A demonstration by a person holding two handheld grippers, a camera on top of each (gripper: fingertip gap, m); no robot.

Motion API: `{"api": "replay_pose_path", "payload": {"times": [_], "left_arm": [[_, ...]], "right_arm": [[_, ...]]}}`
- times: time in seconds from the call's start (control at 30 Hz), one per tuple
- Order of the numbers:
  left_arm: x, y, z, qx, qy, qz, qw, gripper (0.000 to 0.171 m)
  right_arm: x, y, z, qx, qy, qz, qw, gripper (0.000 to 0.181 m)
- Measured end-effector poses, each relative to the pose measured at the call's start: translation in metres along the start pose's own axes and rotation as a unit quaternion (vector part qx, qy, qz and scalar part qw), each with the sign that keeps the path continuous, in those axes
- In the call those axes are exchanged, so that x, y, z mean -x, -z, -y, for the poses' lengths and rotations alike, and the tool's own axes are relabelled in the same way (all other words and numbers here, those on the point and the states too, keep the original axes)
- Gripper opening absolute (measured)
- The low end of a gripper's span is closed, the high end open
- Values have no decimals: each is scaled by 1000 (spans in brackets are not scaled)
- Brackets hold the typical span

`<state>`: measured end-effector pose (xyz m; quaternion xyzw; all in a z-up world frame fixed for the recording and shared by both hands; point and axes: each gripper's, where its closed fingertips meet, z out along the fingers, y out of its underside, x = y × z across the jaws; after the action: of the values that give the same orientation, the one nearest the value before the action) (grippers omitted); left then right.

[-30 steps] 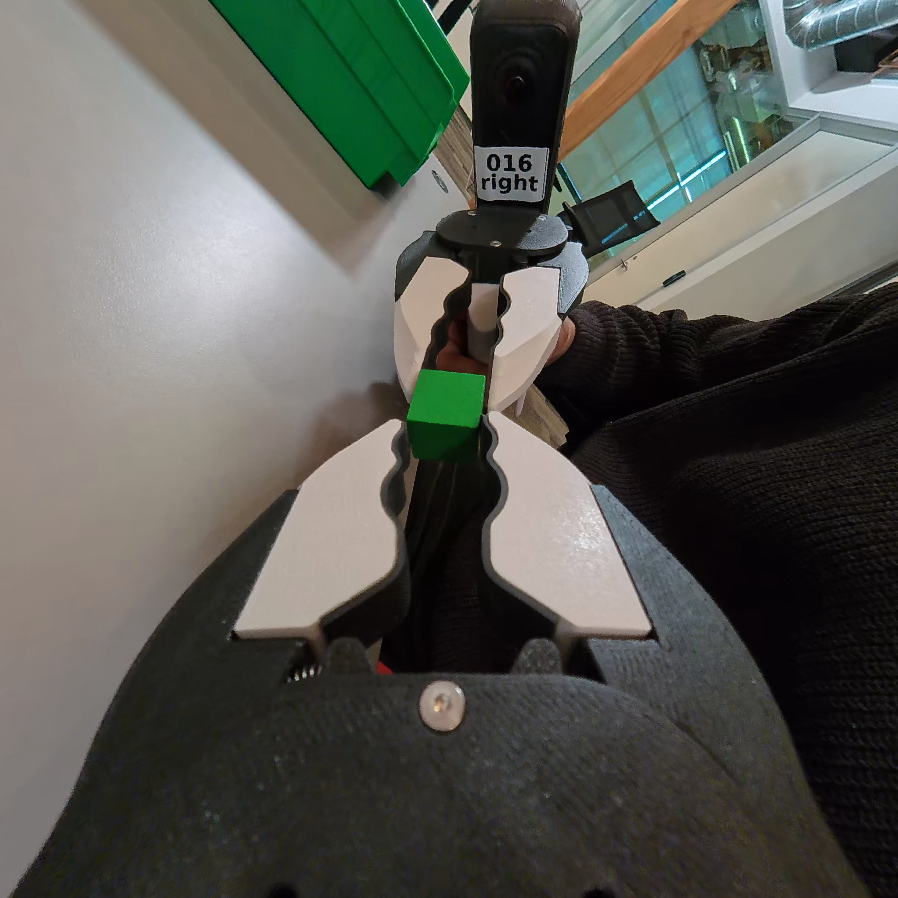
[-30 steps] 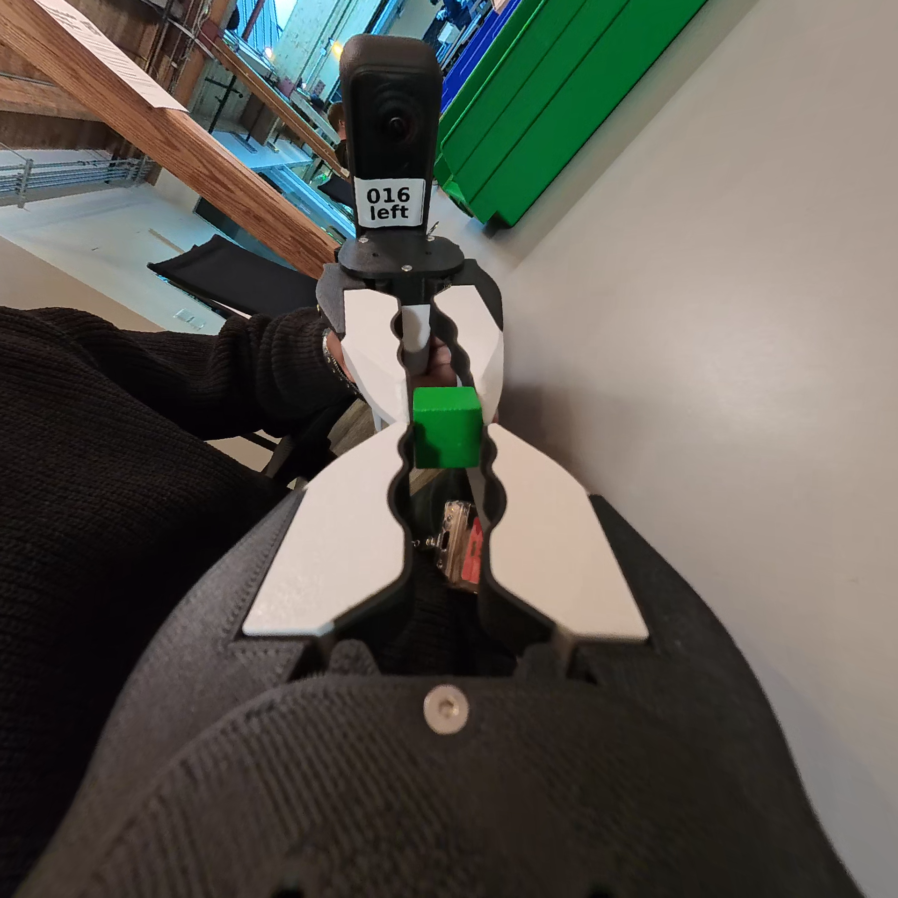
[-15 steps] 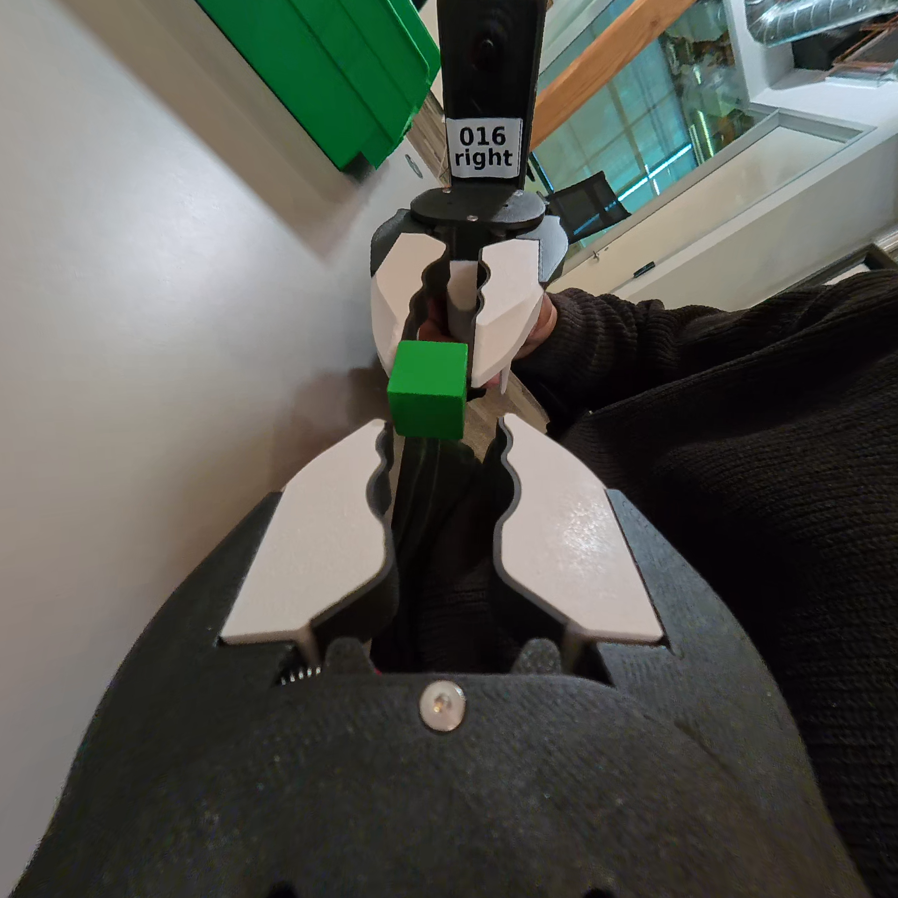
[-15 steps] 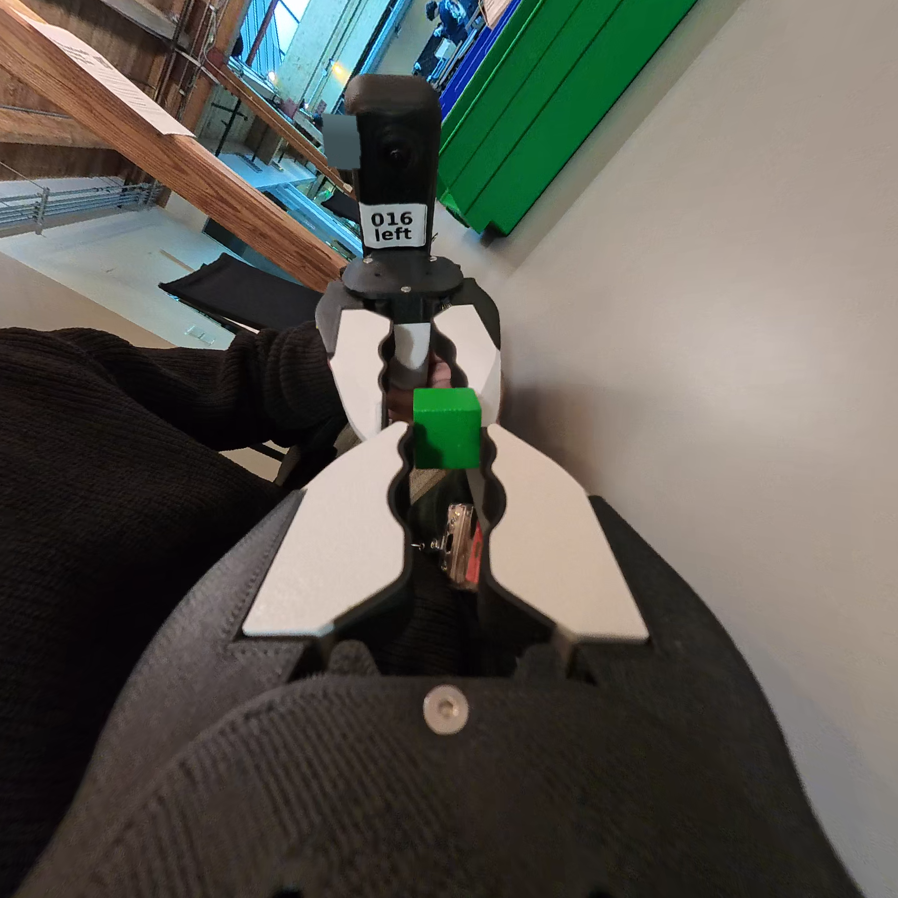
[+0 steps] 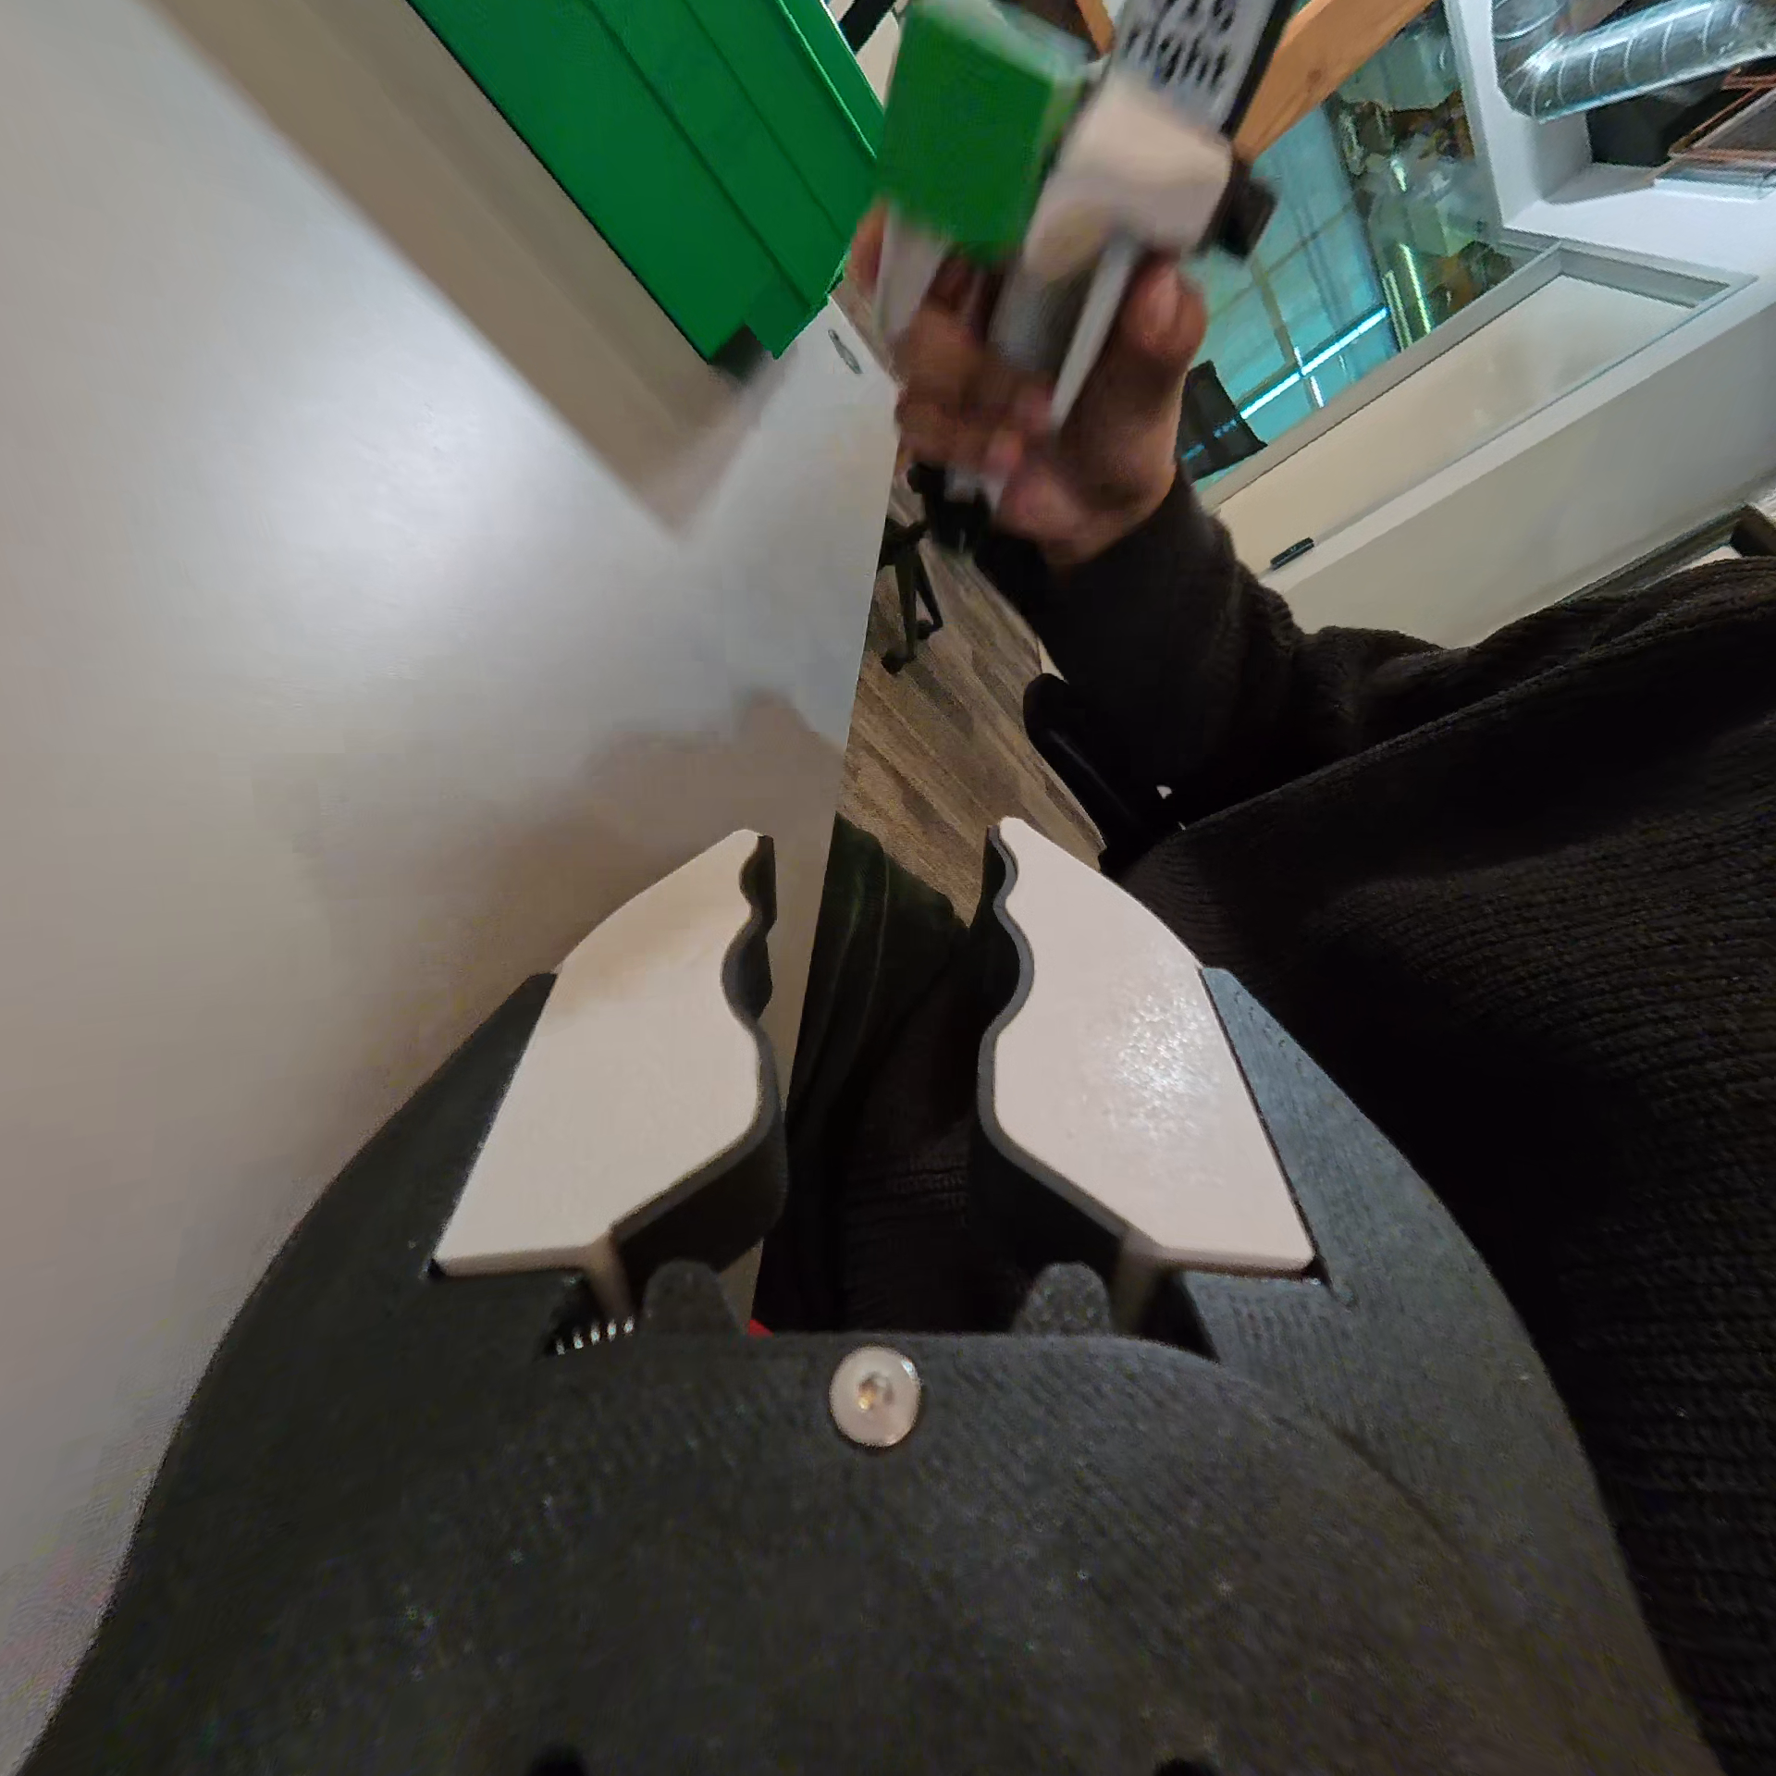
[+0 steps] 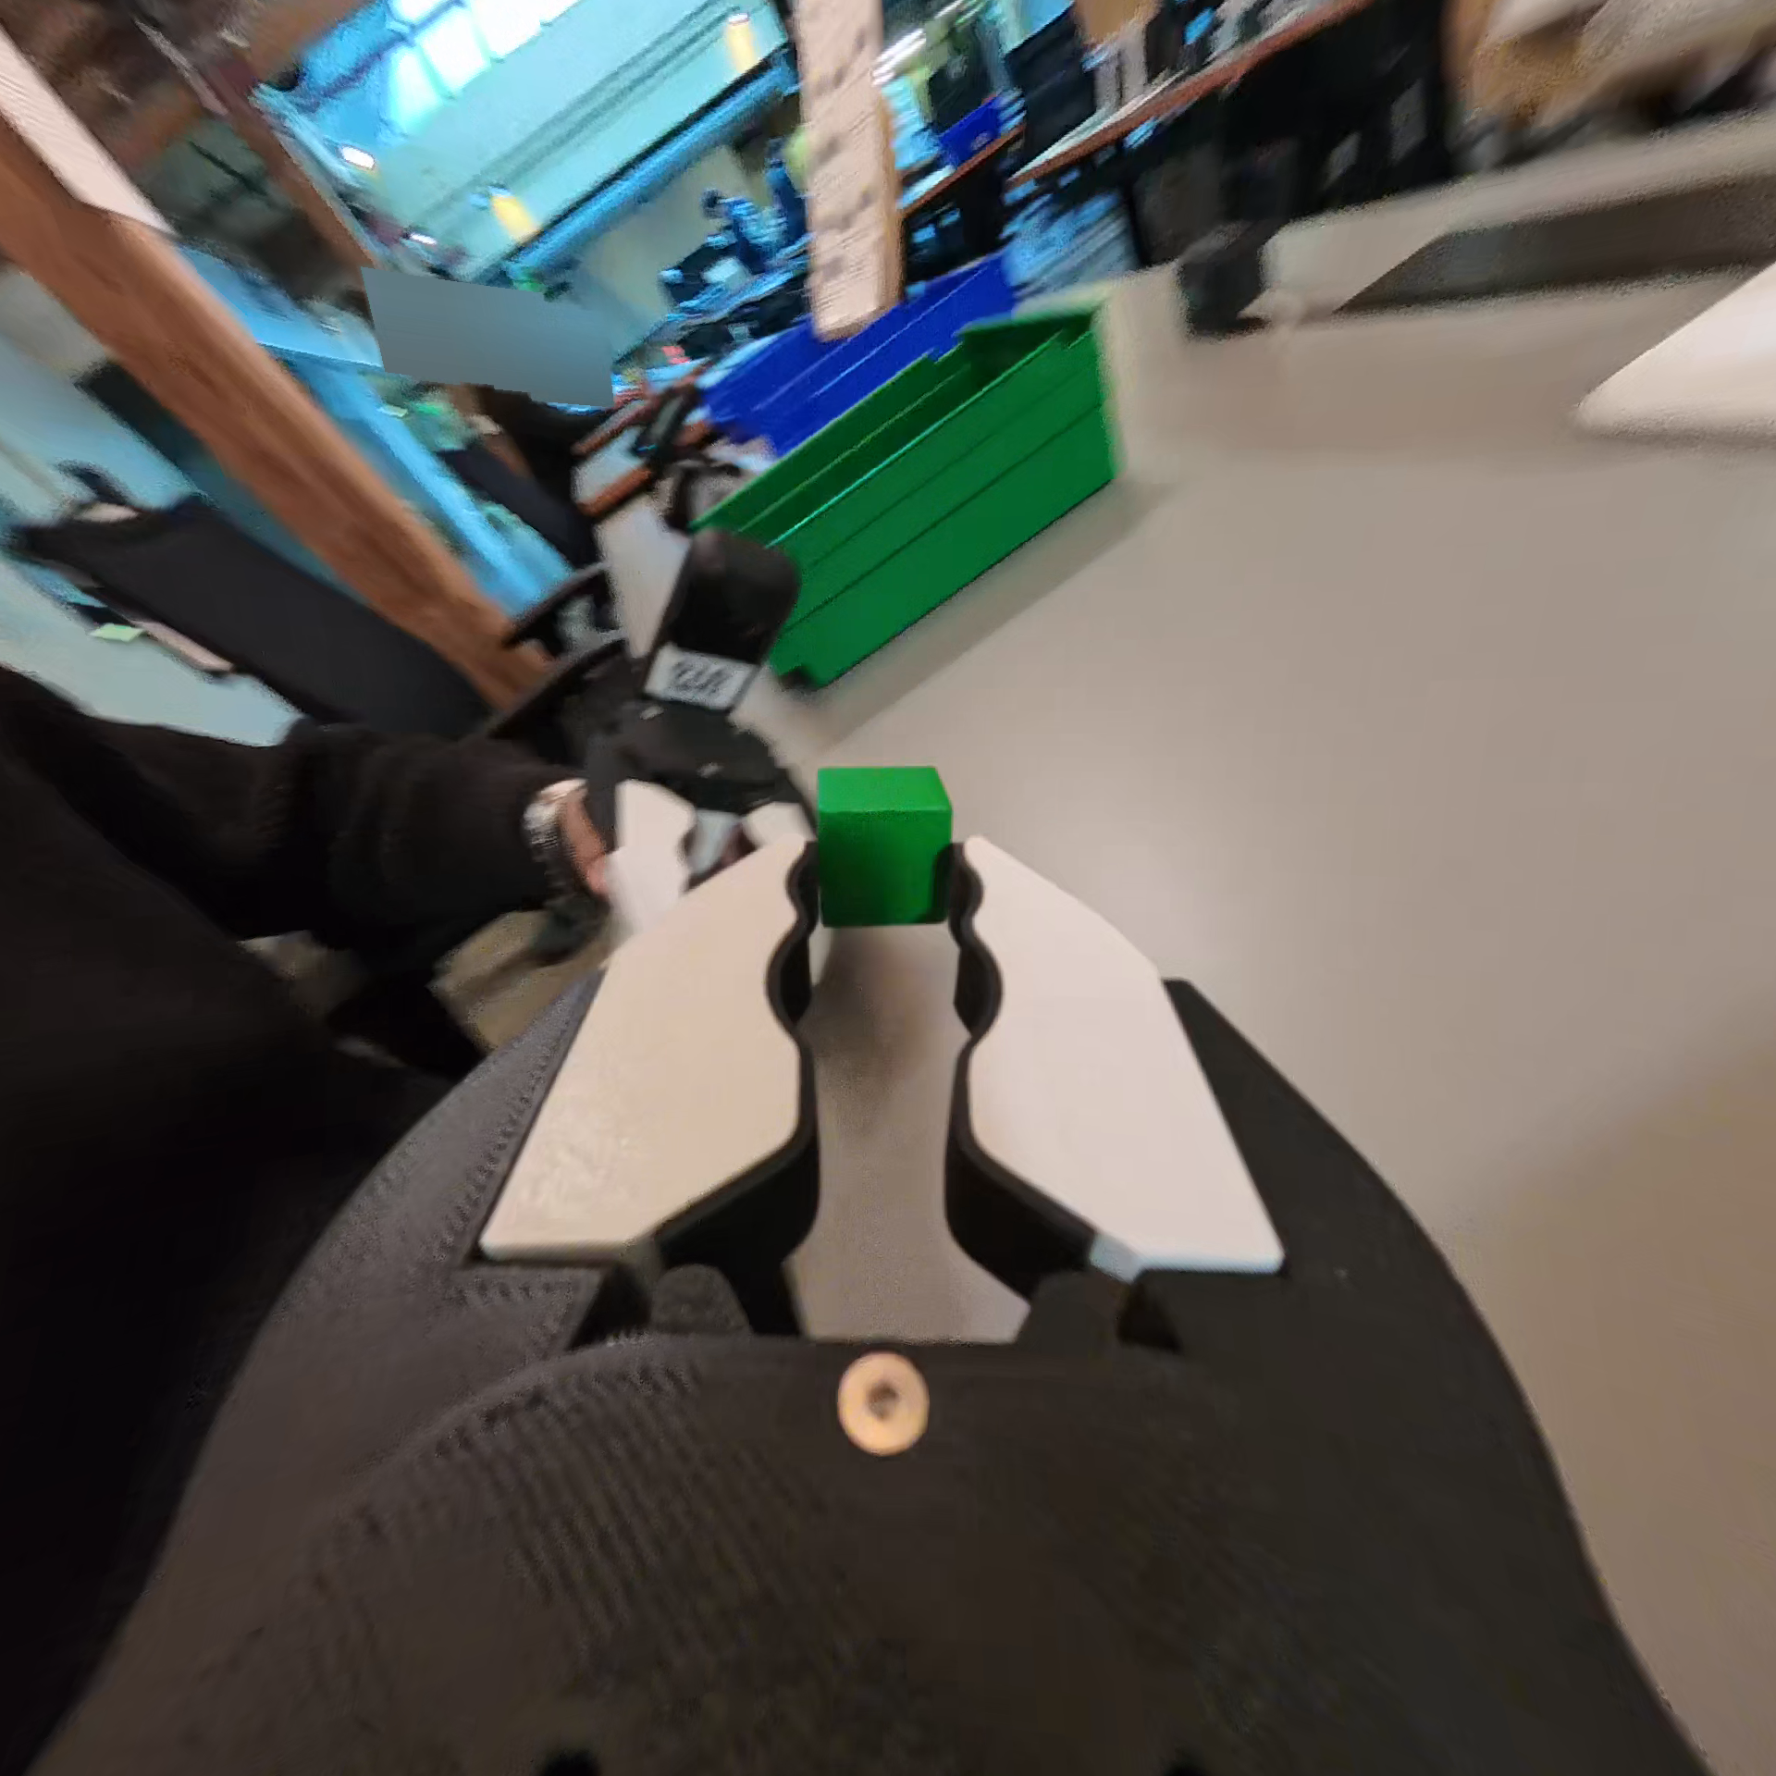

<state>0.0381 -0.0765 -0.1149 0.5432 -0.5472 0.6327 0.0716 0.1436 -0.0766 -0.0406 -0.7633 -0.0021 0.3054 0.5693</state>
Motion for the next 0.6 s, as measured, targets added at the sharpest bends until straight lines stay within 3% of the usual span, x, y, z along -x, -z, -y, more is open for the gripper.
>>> {"api": "replay_pose_path", "payload": {"times": [0.1,0.2,0.27,0.37,0.43,0.6], "left_arm": [[0,0,1,-3,3,0,1000,42],[1,0,0,-1,1,2,1000,41],[2,0,0,2,-1,4,1000,41],[5,-2,-2,5,1,11,1000,41],[8,-3,-1,6,2,16,1000,41],[16,-4,2,-2,12,30,999,41]], "right_arm": [[-38,56,53,-1,82,-103,991,26],[-95,118,76,81,140,-209,964,26],[-138,162,75,165,173,-275,931,26],[-199,231,62,323,249,-356,841,26],[-222,262,47,411,270,-363,792,26],[-240,266,2,538,270,-260,755,27]]}}
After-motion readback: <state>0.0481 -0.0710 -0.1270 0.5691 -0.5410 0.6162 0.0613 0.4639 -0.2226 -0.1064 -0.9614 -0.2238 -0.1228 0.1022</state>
